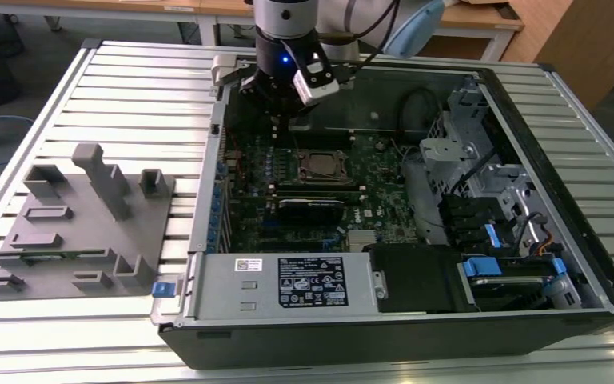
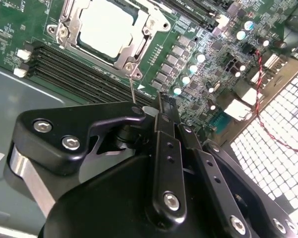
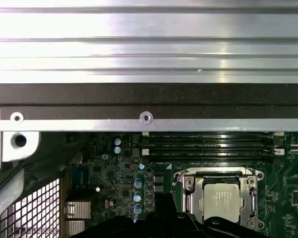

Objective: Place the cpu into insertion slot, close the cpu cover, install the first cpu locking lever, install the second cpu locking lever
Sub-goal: 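Install the first cpu locking lever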

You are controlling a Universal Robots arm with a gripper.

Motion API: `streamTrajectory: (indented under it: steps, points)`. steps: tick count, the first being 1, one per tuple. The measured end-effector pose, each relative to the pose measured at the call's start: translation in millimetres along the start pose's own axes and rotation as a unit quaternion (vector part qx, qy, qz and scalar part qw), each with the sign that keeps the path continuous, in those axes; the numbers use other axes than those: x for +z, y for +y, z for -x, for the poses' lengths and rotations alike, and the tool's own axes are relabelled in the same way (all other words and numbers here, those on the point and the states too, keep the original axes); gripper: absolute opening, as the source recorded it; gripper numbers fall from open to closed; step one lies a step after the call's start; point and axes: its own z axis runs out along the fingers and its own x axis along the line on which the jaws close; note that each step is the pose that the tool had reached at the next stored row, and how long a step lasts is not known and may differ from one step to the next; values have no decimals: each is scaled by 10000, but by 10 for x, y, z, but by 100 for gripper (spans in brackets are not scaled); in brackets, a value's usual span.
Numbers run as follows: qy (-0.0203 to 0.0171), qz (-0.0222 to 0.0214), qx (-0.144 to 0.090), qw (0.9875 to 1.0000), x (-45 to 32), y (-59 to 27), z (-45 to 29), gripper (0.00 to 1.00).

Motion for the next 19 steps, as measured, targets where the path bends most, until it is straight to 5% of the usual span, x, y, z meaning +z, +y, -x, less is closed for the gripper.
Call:
streamTrajectory:
  steps: [6,19]
  points:
    - [-6,21,0,10000,8,1,-52,11]
    - [-13,205,5,9998,11,9,-69,11]
